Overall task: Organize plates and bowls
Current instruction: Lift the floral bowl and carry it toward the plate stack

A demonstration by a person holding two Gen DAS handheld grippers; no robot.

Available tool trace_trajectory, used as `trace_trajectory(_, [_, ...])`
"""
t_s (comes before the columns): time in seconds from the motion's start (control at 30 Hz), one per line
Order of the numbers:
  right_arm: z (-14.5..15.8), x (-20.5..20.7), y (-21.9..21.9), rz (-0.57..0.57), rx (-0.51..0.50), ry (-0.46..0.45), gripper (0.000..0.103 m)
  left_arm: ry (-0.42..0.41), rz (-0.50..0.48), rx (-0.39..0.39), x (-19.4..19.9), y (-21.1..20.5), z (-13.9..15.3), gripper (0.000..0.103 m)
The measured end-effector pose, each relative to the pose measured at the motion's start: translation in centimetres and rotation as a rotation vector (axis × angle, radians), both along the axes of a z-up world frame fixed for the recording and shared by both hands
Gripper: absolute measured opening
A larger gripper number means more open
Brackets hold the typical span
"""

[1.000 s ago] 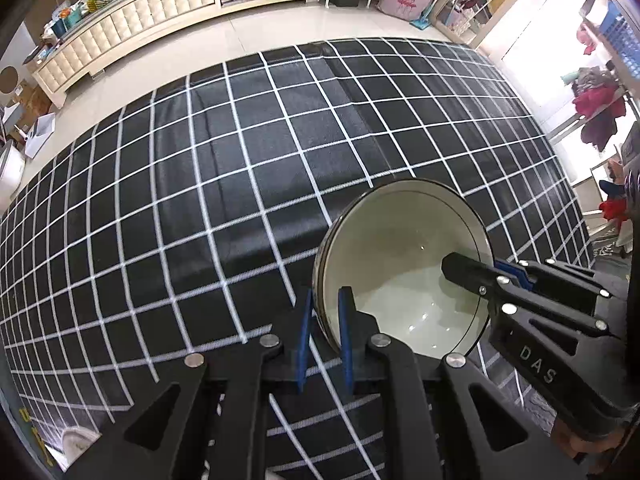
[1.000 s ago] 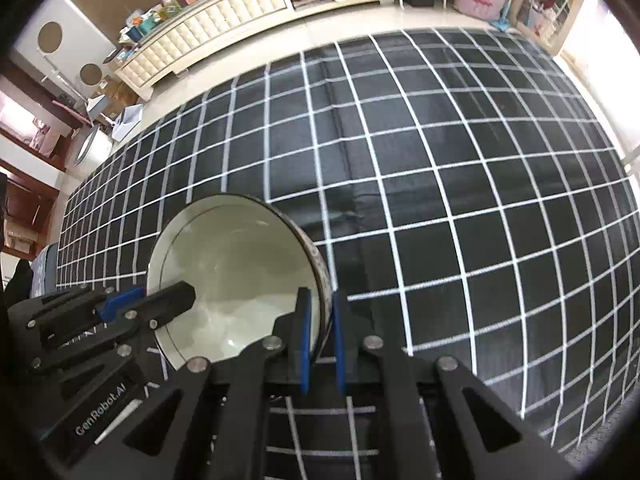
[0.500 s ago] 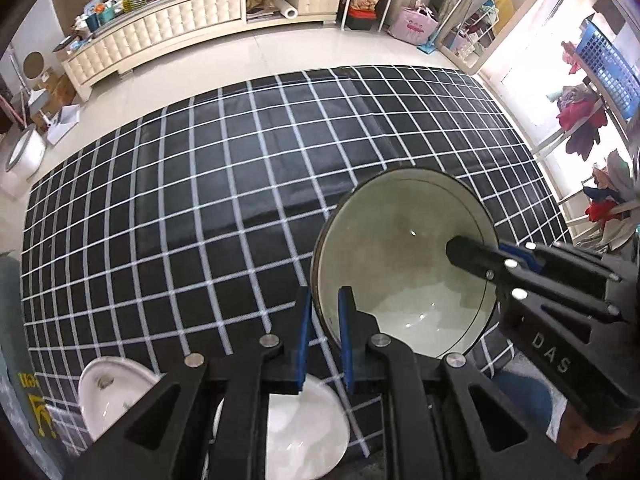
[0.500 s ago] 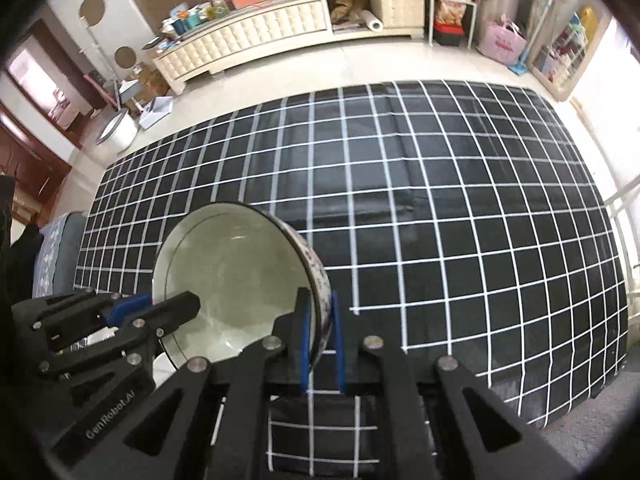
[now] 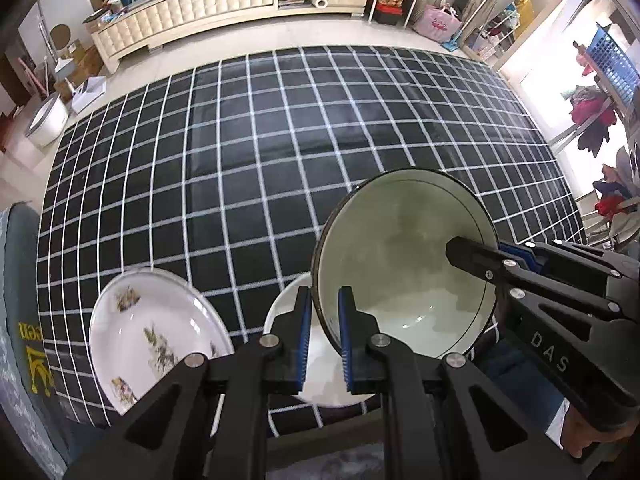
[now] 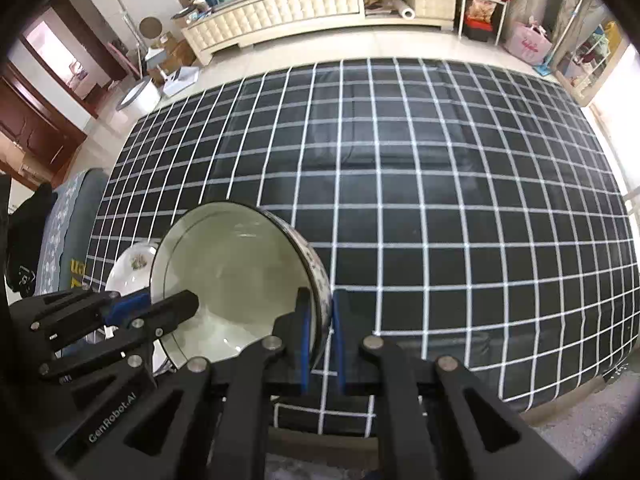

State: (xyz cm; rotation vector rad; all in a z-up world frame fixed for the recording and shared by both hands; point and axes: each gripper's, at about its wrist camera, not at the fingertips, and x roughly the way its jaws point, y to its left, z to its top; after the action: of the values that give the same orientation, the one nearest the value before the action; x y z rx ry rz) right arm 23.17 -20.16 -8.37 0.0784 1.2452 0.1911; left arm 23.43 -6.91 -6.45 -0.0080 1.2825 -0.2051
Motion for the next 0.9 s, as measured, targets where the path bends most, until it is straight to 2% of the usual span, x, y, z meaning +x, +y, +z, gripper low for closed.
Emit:
trace_trajectory(0.37, [-2.2, -1.4, 3.3, 0.038, -0.026, 0.070, 0.013, 0.061, 0.037, -0.004, -2.5, 1.9, -2.7, 0.011])
trace_trajectory(0.9, [-4.7, -1.7, 4.5, 0.054, -0.035, 0.136, 0.013, 0.110, 0.064, -0.023, -2.7, 3.6, -5.5, 0.011])
